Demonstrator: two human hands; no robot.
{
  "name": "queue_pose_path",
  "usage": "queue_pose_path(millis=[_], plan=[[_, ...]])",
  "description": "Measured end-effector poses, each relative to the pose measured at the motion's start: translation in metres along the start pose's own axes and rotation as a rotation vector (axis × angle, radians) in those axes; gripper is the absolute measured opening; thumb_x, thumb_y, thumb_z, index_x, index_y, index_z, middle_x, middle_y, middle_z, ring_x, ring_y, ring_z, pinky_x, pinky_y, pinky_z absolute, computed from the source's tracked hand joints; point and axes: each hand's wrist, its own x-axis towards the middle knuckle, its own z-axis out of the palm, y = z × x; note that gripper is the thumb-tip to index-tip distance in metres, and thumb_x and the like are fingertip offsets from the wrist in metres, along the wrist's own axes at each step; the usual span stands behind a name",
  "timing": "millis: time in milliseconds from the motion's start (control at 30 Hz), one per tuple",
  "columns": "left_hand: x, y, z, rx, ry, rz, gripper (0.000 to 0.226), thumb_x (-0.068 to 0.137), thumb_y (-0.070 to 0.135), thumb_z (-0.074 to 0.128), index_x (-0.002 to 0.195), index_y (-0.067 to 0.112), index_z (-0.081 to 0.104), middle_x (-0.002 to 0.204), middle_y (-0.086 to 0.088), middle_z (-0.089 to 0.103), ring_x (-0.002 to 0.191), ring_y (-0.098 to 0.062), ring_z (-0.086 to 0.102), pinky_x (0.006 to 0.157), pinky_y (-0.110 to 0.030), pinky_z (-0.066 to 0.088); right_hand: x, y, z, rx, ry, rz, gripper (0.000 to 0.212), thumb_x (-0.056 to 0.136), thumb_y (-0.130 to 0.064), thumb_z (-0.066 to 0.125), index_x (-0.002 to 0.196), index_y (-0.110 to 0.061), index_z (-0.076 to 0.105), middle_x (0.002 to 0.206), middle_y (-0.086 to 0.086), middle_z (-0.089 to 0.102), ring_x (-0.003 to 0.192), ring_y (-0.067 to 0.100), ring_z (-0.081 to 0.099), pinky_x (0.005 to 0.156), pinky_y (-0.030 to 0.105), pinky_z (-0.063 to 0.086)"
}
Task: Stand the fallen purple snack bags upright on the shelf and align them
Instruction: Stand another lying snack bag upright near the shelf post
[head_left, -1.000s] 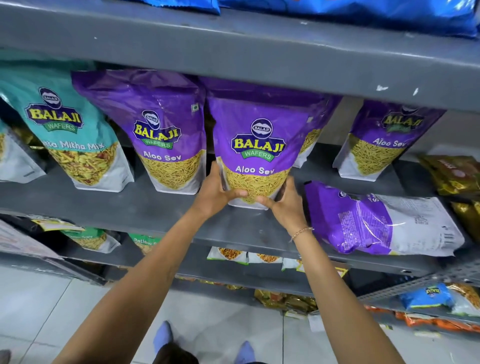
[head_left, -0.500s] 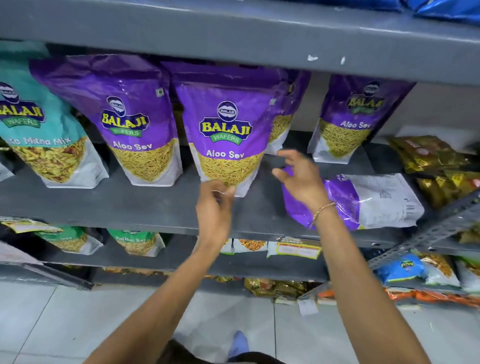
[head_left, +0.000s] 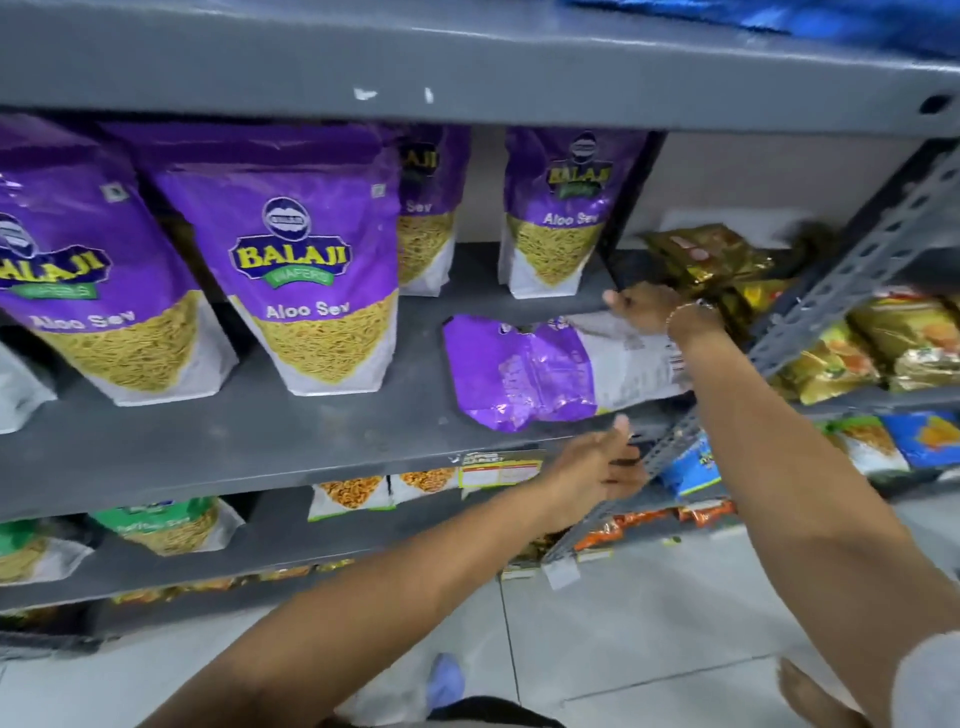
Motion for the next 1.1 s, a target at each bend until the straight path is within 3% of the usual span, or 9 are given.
queue_pose_path(millis=[100,200,300,433,533,633,800,933,1100], plan=[[0.021,0.007,0.006,0.046,0.144,0.006,0.051,0.097,0.036,0.043,0.13,-0.002,0.037,0.13,-0.022,0.05,0.095,-0.029,0.061,0.082,-0.034,0.054,0.004,0.001,0.007,-0.146,0.026,-0.003,0.074,0.09,-0.068,0.016,0.129,-0.017,0.054,0.139,0.017,0.05,0.13,0.038,0.042,0.106,0.049,0.026],[0.033,0.008,0.009,-0.033,0.279,0.039,0.065,0.095,0.042,0.043,0.136,-0.002,0.018,0.124,-0.021,0.054,0.082,-0.027,0.067,0.089,-0.037,0.054,0.004,0.004,0.013,-0.141,0.018,-0.004,0.075,0.089,-0.069,0.015,0.128,-0.019,0.055,0.14,0.017,0.049,0.132,0.038,0.04,0.109,0.051,0.022],[0.039,0.003,0.012,-0.094,0.419,0.129,0.058,0.096,0.04,0.043,0.132,0.005,0.014,0.13,-0.017,0.05,0.071,-0.016,0.068,0.083,-0.033,0.056,-0.001,0.006,0.018,-0.022,0.015,-0.047,0.068,0.092,-0.064,0.02,0.128,-0.018,0.055,0.14,0.017,0.05,0.13,0.037,0.043,0.108,0.046,0.027],[0.035,0.006,0.009,0.068,0.622,0.189,0.04,0.095,0.039,0.042,0.117,0.015,0.018,0.118,-0.023,0.054,0.105,-0.043,0.059,0.095,-0.05,0.048,-0.013,-0.003,0.023,0.227,0.036,-0.093,0.062,0.094,-0.057,0.027,0.12,-0.011,0.06,0.128,0.021,0.059,0.117,0.035,0.054,0.082,0.032,0.033],[0.025,0.013,0.005,0.104,0.665,0.284,0.03,0.096,0.033,0.042,0.111,0.018,0.022,0.123,-0.019,0.052,0.113,-0.04,0.054,0.097,-0.052,0.046,-0.025,-0.009,0.026,0.425,0.106,-0.084,0.057,0.093,-0.058,0.031,0.111,-0.014,0.063,0.106,0.017,0.067,0.106,0.033,0.06,0.079,0.031,0.037],[0.01,0.021,0.002,0.229,0.719,0.416,0.025,0.095,0.026,0.046,0.105,0.015,0.026,0.119,-0.009,0.047,0.108,-0.027,0.052,0.095,-0.048,0.046,-0.033,-0.013,0.031,0.626,0.136,-0.101,0.046,0.094,-0.056,0.034,0.109,-0.026,0.065,0.112,0.006,0.066,0.11,0.024,0.058,0.084,0.026,0.033],[-0.008,0.045,-0.012,0.418,0.767,0.64,0.023,0.095,0.016,0.047,0.11,0.007,0.032,0.117,-0.015,0.045,0.106,-0.024,0.048,0.095,-0.039,0.042,-0.048,-0.027,0.041,0.843,0.187,-0.112,0.048,0.089,-0.068,0.025,0.088,-0.043,0.065,0.101,-0.015,0.065,0.093,0.005,0.058,0.079,0.022,0.04],[-0.011,0.076,-0.041,0.584,0.602,0.701,0.057,0.089,0.029,0.06,0.129,0.005,0.028,0.127,-0.006,0.037,0.116,-0.018,0.044,0.097,-0.03,0.039,-0.054,-0.041,0.053,0.977,0.25,-0.158,0.044,0.093,-0.062,0.023,0.089,-0.043,0.063,0.107,-0.015,0.063,0.099,0.001,0.058,0.089,0.024,0.041],[-0.008,0.112,-0.087,0.826,0.622,0.748,0.088,0.063,0.04,0.082,0.127,0.007,0.032,0.126,-0.006,0.051,0.11,-0.023,0.051,0.079,-0.029,0.042,-0.051,-0.064,0.069,1.081,0.342,-0.204,0.039,0.101,-0.043,0.025,0.107,-0.023,0.057,0.108,-0.007,0.061,0.091,-0.013,0.056,0.073,-0.005,0.037]])
